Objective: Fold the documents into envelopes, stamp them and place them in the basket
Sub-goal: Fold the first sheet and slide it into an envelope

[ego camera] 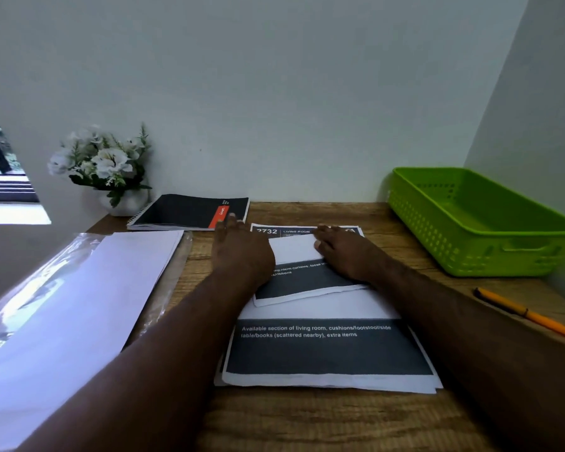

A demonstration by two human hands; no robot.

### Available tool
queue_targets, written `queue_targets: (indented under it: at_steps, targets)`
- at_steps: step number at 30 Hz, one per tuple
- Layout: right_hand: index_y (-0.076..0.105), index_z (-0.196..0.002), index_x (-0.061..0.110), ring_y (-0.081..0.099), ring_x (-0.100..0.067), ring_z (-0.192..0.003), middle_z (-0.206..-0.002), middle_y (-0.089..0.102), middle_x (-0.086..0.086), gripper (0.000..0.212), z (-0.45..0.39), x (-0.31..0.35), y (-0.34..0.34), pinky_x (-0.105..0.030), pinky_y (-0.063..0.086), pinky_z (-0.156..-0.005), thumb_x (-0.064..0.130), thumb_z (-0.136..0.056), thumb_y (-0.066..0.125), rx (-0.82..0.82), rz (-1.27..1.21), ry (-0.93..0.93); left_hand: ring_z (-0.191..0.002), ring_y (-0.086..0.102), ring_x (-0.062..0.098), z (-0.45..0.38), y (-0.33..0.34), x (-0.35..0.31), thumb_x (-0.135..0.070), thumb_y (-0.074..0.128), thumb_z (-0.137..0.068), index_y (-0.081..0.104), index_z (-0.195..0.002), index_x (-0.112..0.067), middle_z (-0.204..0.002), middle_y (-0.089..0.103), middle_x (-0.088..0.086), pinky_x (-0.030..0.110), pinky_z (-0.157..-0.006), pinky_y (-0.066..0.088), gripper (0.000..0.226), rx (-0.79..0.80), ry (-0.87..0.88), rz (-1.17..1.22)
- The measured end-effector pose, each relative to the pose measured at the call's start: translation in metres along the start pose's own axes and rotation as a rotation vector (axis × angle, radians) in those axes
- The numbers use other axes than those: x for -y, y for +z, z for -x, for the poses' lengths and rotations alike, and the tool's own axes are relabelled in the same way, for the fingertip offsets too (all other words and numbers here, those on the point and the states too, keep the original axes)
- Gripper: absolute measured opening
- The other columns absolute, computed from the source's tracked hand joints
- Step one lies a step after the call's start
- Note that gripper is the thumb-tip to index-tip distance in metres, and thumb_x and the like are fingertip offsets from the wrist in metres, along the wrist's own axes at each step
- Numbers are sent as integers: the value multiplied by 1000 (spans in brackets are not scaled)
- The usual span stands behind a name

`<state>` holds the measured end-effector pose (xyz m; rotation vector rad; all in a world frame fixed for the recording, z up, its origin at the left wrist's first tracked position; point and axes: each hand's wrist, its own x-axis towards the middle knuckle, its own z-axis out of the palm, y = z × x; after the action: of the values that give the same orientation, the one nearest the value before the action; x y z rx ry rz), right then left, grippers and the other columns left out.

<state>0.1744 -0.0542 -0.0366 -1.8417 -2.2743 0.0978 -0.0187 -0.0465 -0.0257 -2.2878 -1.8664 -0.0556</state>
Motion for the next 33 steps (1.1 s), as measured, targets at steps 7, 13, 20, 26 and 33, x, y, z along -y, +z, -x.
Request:
queue_targets:
  at_steps: [7,13,20,26,33]
  targets:
    - [38,-144,15,32,-22,-139,-153,33,-5,44,-2,-3,3,-34,26,-113,30,-103,30,-22,4,-12,-121,47,32,-15,-4,-10,-17,39,-91,58,-117,-13,-130,54,13,42,-102,31,32,-144,43,120]
    - [47,-136,12,40,-25,-133,-145,44,-8,41,-4,-5,6,-39,33,-108,29,-101,33,-33,-18,-19,-123,43,31,-30,9,-6,-39,39,-98,59,-117,-21,-128,53,8,45,-99,27,33,-100,-16,281]
    - [35,-144,28,33,-19,-138,-146,42,2,53,-5,-9,5,-48,19,-114,38,-94,48,-221,47,58,-111,46,24,-29,4,-5,-35,55,-92,66,-98,-26,-110,52,1,40,-90,26,15,-417,70,453]
    - [70,-96,27,61,-20,-99,-96,66,5,20,-2,-15,-12,-38,23,-95,23,-77,65,-773,57,-70,-95,54,22,-20,-3,-7,-31,62,-86,65,-84,-27,-99,60,-6,35,-80,20,5,-801,142,397]
    - [71,-83,19,67,-21,-83,-89,71,0,17,4,-9,-14,-32,48,-77,10,-70,63,-490,-69,-194,-94,61,18,-12,-6,-15,-28,46,-79,71,-81,-19,-94,67,-5,38,-99,24,27,-676,254,484]
